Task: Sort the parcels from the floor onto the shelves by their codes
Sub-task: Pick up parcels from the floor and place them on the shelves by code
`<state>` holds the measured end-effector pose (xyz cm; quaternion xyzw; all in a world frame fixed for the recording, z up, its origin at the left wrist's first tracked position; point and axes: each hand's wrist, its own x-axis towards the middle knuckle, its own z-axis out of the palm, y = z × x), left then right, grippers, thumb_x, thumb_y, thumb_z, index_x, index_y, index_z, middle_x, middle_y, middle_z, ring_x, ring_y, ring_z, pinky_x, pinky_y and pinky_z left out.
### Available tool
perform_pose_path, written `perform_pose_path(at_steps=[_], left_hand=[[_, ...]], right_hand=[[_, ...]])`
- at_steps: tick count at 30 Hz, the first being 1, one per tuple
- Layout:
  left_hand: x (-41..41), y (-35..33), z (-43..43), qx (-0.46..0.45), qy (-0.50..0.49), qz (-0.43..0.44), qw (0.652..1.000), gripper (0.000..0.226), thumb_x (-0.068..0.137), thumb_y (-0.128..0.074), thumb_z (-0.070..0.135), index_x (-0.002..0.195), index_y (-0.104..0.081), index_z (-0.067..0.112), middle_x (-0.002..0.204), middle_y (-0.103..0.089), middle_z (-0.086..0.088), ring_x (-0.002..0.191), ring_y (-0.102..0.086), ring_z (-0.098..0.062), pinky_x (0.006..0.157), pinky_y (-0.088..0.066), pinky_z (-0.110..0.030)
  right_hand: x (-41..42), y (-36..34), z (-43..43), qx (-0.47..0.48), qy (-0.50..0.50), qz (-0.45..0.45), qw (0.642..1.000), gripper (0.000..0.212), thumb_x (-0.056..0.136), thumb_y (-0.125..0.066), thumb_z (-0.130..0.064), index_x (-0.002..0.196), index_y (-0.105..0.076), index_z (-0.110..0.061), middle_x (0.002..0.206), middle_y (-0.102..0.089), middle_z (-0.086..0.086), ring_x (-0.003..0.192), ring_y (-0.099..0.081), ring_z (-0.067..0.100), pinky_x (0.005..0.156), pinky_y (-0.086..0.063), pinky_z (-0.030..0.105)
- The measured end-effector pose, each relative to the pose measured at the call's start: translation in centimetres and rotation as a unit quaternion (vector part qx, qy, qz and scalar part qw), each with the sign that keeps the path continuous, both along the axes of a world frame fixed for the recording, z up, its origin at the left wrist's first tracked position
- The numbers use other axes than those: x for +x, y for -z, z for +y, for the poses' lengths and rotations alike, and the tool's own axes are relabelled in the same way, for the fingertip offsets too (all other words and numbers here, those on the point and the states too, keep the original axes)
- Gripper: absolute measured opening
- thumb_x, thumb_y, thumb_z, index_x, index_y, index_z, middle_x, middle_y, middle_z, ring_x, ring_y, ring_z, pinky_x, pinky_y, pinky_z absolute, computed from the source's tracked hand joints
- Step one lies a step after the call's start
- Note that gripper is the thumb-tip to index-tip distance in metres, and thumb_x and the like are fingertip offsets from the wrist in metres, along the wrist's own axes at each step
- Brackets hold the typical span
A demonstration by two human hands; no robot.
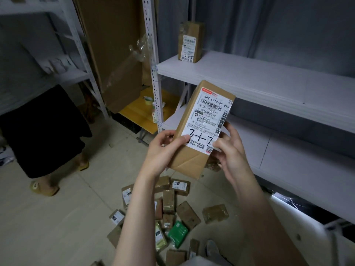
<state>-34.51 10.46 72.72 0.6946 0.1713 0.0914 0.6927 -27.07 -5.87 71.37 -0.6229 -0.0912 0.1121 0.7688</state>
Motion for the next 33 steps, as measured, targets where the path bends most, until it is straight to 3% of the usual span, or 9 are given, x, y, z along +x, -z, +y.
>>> perform_pose_path(at_steps=[4,7,11,15,20,24,28,31,33], left_hand=[[0.0,-0.4,0.0,0.002,-0.033,-0.021,0.999,0.054,0.062,-0.072,0.058,0.107,-0.066,0.029,0.106,-0.07,0.003,0.085,-0.069,-0.007,0.058,-0.049,-0.014],[0.2,-0.6,0.1,-0.007,-0.056,-0.043,0.997,0.054,0.061,-0.072,0.058,0.106,-0.067,0.029,0.104,-0.07,0.004,0.084,-0.069,-0.006,0.06,-0.05,-0.016],[1.0,-1.1,0.0,-0.01,-0.078,-0.068,0.995,0.048,0.069,-0.078,0.053,0.109,-0.065,0.03,0.106,-0.069,0.004,0.087,-0.068,-0.007,0.063,-0.052,-0.017],[2.2,-2.0,-0.4,-0.03,-0.092,-0.092,0.991,0.041,0.082,-0.073,0.04,0.117,-0.061,0.025,0.109,-0.066,0.001,0.091,-0.066,-0.01,0.061,-0.051,-0.014],[4.4,-3.7,-0.8,-0.031,-0.068,-0.106,0.992,0.06,0.062,-0.072,0.059,0.113,-0.063,0.029,0.111,-0.067,0.001,0.093,-0.068,-0.014,0.066,-0.053,-0.023],[6.3,-5.4,-1.0,-0.027,-0.031,-0.12,0.992,0.057,0.073,-0.076,0.054,0.119,-0.063,0.022,0.112,-0.068,0.001,0.093,-0.068,-0.01,0.065,-0.051,-0.016],[9.0,-7.3,-1.0,0.01,-0.016,-0.134,0.991,0.064,0.07,-0.064,0.063,0.118,-0.062,0.021,0.113,-0.068,0.002,0.101,-0.067,-0.013,0.082,-0.054,-0.028],[11.7,-9.4,-0.7,0.035,-0.031,-0.166,0.985,0.068,0.068,-0.061,0.071,0.116,-0.061,0.023,0.114,-0.068,0.005,0.106,-0.065,-0.011,0.096,-0.053,-0.041],[13.5,-11.3,-0.7,0.065,-0.054,-0.203,0.975,0.073,0.067,-0.057,0.075,0.12,-0.057,0.025,0.119,-0.065,0.007,0.11,-0.062,-0.011,0.099,-0.051,-0.043]], right_hand=[[-0.3,-0.6,0.6,0.025,0.001,-0.012,1.0,0.079,0.07,-0.062,-0.015,0.145,-0.037,-0.02,0.127,-0.066,0.007,0.102,-0.07,0.016,0.076,-0.056,0.026],[-0.3,-0.9,1.2,0.036,0.001,-0.011,0.999,0.076,0.071,-0.067,-0.019,0.142,-0.041,-0.018,0.126,-0.066,0.006,0.104,-0.07,0.018,0.081,-0.057,0.029],[0.1,-1.5,2.1,0.002,-0.021,-0.028,0.999,0.068,0.065,-0.079,-0.03,0.127,-0.052,-0.027,0.119,-0.071,0.0,0.109,-0.068,0.018,0.092,-0.056,0.037],[0.6,-2.4,2.3,-0.006,-0.027,-0.042,0.999,0.078,0.054,-0.082,-0.043,0.126,-0.056,-0.026,0.119,-0.071,-0.003,0.111,-0.067,0.016,0.089,-0.055,0.035],[2.7,-4.6,1.5,0.029,-0.005,-0.074,0.997,0.063,0.064,-0.08,-0.03,0.122,-0.059,-0.021,0.115,-0.073,-0.001,0.109,-0.068,0.018,0.089,-0.056,0.03],[4.6,-7.0,1.1,0.045,0.018,-0.113,0.992,0.069,0.058,-0.079,-0.035,0.122,-0.06,-0.018,0.117,-0.072,0.004,0.111,-0.067,0.02,0.093,-0.055,0.032],[6.7,-9.8,1.0,0.055,0.03,-0.14,0.988,0.068,0.065,-0.078,-0.02,0.128,-0.053,-0.018,0.119,-0.07,0.005,0.108,-0.068,0.018,0.089,-0.056,0.03],[8.7,-12.7,1.5,0.053,0.038,-0.172,0.983,0.069,0.063,-0.077,-0.018,0.128,-0.052,-0.016,0.118,-0.07,0.005,0.104,-0.069,0.016,0.075,-0.055,0.022],[10.2,-14.9,1.7,0.048,0.045,-0.197,0.978,0.069,0.062,-0.079,-0.02,0.125,-0.051,-0.021,0.119,-0.069,0.002,0.106,-0.068,0.016,0.074,-0.055,0.021]])
